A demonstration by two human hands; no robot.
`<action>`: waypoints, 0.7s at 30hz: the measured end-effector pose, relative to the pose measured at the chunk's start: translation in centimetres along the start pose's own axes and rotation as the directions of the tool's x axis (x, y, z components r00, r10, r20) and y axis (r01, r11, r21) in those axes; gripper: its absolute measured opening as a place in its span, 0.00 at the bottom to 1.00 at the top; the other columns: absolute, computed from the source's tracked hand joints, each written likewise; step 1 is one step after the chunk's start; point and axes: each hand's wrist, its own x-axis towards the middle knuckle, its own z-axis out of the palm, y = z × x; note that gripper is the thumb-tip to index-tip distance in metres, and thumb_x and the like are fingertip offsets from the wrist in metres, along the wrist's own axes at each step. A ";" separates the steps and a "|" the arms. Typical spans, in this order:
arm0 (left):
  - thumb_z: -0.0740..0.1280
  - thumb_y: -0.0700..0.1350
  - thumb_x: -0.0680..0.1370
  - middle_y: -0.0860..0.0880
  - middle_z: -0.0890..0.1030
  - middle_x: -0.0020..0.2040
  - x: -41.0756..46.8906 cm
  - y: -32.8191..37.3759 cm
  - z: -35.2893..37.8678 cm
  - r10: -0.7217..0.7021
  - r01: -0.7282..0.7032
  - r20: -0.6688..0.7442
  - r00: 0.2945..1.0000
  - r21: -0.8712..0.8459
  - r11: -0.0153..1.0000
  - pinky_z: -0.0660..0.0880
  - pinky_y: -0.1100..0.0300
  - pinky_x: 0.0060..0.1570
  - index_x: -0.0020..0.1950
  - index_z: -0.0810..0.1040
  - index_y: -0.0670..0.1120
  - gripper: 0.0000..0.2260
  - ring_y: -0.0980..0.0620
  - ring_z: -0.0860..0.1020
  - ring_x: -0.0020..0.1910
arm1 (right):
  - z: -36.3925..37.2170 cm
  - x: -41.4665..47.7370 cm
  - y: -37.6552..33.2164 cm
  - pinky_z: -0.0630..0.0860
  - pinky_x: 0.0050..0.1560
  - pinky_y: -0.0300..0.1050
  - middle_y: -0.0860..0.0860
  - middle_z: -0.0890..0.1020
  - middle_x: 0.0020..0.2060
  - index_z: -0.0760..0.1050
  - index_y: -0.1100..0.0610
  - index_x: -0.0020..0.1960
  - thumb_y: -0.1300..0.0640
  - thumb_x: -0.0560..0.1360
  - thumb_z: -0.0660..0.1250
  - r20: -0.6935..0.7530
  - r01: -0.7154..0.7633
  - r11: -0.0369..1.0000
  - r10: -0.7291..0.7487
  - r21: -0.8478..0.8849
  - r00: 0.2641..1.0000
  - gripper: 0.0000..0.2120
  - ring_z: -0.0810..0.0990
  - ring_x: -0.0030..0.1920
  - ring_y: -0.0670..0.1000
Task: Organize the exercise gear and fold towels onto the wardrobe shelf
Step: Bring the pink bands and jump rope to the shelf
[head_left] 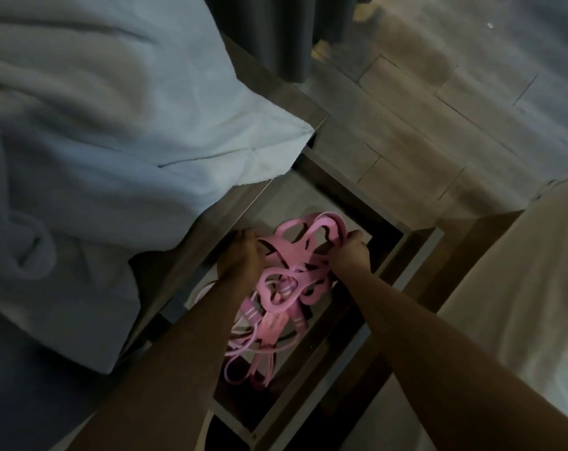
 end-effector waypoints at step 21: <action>0.71 0.40 0.72 0.55 0.69 0.31 -19.6 6.4 -17.3 0.052 -0.144 -0.203 0.978 -0.473 0.869 0.65 0.66 0.25 0.33 0.64 0.53 0.17 0.58 0.72 0.30 | -12.5 -20.2 -6.8 0.68 0.24 0.35 0.50 0.74 0.34 0.72 0.57 0.53 0.57 0.80 0.58 0.155 0.216 0.913 -0.283 0.347 0.946 0.05 0.73 0.28 0.44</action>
